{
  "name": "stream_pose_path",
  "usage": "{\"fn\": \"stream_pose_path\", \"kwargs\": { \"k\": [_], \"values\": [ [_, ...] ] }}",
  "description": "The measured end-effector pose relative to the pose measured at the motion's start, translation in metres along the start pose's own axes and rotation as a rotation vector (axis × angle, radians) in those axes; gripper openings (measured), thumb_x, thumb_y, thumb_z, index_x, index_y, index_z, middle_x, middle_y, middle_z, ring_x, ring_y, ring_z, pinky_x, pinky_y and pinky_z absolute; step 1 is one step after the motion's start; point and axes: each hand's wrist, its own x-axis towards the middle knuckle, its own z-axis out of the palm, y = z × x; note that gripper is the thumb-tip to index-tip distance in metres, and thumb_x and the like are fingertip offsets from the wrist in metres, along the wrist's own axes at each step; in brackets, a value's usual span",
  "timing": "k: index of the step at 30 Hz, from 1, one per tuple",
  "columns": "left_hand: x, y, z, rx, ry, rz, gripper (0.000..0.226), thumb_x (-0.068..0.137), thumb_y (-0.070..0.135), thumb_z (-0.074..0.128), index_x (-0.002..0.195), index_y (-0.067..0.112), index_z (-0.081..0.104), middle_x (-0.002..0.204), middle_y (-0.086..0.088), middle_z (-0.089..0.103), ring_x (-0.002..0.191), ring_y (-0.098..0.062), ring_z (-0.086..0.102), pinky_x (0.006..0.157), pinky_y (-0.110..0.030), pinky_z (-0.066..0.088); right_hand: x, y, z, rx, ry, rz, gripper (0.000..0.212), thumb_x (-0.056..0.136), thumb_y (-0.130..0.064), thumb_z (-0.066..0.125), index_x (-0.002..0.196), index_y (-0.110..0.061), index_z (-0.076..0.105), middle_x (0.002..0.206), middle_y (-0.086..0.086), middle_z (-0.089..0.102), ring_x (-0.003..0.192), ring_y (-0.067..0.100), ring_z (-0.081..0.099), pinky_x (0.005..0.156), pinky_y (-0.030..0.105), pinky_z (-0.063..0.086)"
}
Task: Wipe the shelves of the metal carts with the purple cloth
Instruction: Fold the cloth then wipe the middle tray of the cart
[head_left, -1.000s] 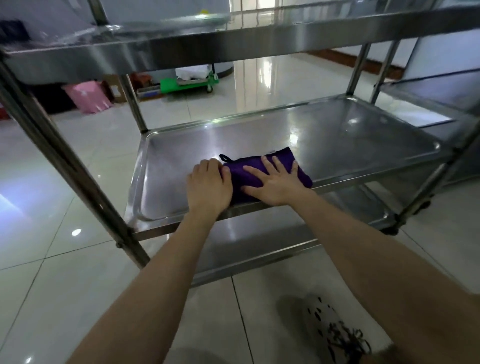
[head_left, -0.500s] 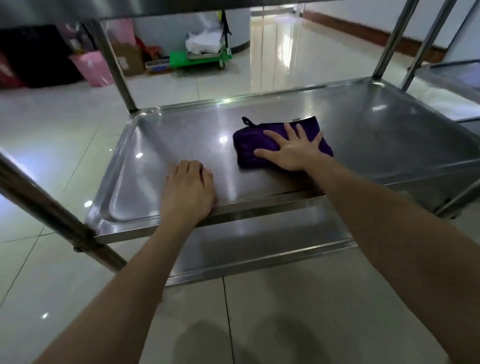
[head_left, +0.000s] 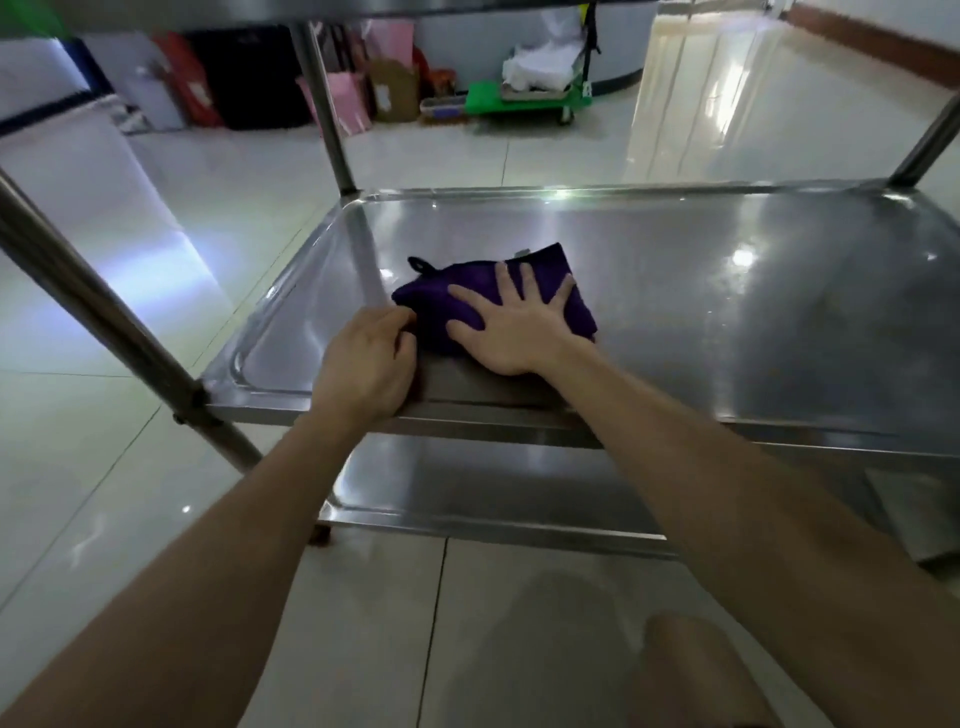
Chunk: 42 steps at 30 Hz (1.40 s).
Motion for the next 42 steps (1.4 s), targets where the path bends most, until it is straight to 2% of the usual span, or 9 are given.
{"fn": "stream_pose_path", "kwargs": {
  "k": [5, 10, 17, 21, 25, 27, 31, 35, 42],
  "values": [
    [0.003, 0.006, -0.007, 0.080, -0.058, -0.061, 0.034, 0.109, 0.028, 0.045, 0.131, 0.025, 0.070, 0.137, -0.007, 0.069, 0.128, -0.031, 0.059, 0.109, -0.049, 0.050, -0.099, 0.075, -0.003, 0.018, -0.066, -0.117, 0.075, 0.093, -0.092, 0.018, 0.162, -0.067, 0.000, 0.180, -0.007, -0.017, 0.165, 0.025, -0.021, 0.117, 0.068, -0.028],
    [0.010, 0.044, -0.001, 0.187, -0.023, -0.135, 0.048, 0.101, 0.045, 0.035, 0.106, 0.014, 0.071, 0.112, -0.019, 0.070, 0.103, -0.040, 0.063, 0.094, -0.053, 0.053, -0.142, 0.134, -0.004, 0.030, 0.020, 0.050, 0.082, 0.089, -0.096, 0.015, 0.163, -0.065, 0.001, 0.181, -0.006, -0.013, 0.166, 0.025, -0.018, 0.122, 0.071, -0.022],
    [0.007, 0.159, 0.061, 0.000, -0.058, 0.034, 0.043, 0.115, 0.028, 0.036, 0.141, 0.009, 0.064, 0.140, -0.017, 0.064, 0.127, -0.036, 0.056, 0.116, -0.050, 0.041, -0.124, 0.163, -0.010, 0.060, 0.030, 0.019, 0.090, 0.080, -0.104, 0.018, 0.162, -0.066, 0.006, 0.181, -0.009, -0.005, 0.166, 0.022, -0.012, 0.123, 0.070, -0.020],
    [0.011, 0.154, 0.065, 0.041, -0.056, 0.045, 0.041, 0.114, 0.033, 0.034, 0.131, 0.012, 0.065, 0.134, -0.013, 0.064, 0.119, -0.030, 0.054, 0.111, -0.048, 0.043, -0.100, 0.256, -0.048, 0.102, 0.011, 0.325, 0.088, 0.088, -0.097, 0.027, 0.166, -0.059, 0.012, 0.182, -0.008, -0.003, 0.167, 0.024, -0.009, 0.125, 0.071, -0.014],
    [0.012, 0.162, 0.067, 0.073, -0.050, 0.070, 0.036, 0.112, 0.036, 0.036, 0.123, 0.014, 0.062, 0.126, -0.009, 0.062, 0.112, -0.026, 0.054, 0.106, -0.047, 0.047, -0.055, 0.283, -0.061, 0.052, 0.011, 0.664, 0.089, 0.094, -0.091, 0.021, 0.170, -0.049, 0.002, 0.180, 0.013, -0.011, 0.164, 0.044, -0.016, 0.117, 0.084, -0.013],
    [0.010, 0.163, 0.067, 0.081, -0.043, 0.069, 0.033, 0.112, 0.037, 0.038, 0.122, 0.014, 0.060, 0.125, -0.009, 0.061, 0.112, -0.027, 0.054, 0.105, -0.049, 0.048, -0.020, 0.240, -0.060, 0.029, -0.004, 0.613, 0.088, 0.095, -0.089, 0.021, 0.170, -0.049, -0.001, 0.179, 0.019, -0.013, 0.162, 0.050, -0.017, 0.112, 0.088, -0.014],
    [0.008, 0.159, 0.066, 0.086, -0.051, 0.068, 0.028, 0.113, 0.036, 0.043, 0.129, 0.017, 0.056, 0.131, -0.007, 0.057, 0.118, -0.026, 0.053, 0.108, -0.047, 0.046, 0.021, 0.133, -0.042, -0.001, -0.026, 0.205, 0.079, 0.099, -0.084, 0.023, 0.169, -0.053, 0.005, 0.180, 0.011, -0.013, 0.163, 0.045, -0.018, 0.114, 0.083, -0.021],
    [0.009, 0.156, 0.065, 0.099, -0.045, 0.069, 0.031, 0.111, 0.035, 0.047, 0.134, 0.018, 0.057, 0.137, -0.007, 0.057, 0.122, -0.027, 0.053, 0.109, -0.047, 0.045, 0.010, 0.140, -0.042, 0.041, -0.050, 0.107, 0.076, 0.100, -0.079, 0.027, 0.169, -0.053, 0.009, 0.182, -0.001, -0.010, 0.166, 0.031, -0.015, 0.120, 0.075, -0.022],
    [0.012, 0.159, 0.067, 0.133, -0.044, 0.050, 0.025, 0.108, 0.032, 0.050, 0.126, 0.017, 0.059, 0.133, -0.010, 0.059, 0.118, -0.031, 0.053, 0.104, -0.052, 0.049, -0.106, 0.348, -0.067, 0.089, 0.065, 0.628, 0.080, 0.100, -0.083, 0.023, 0.170, -0.049, 0.010, 0.182, 0.000, -0.005, 0.167, 0.032, -0.010, 0.123, 0.077, -0.012]
  ]
}}
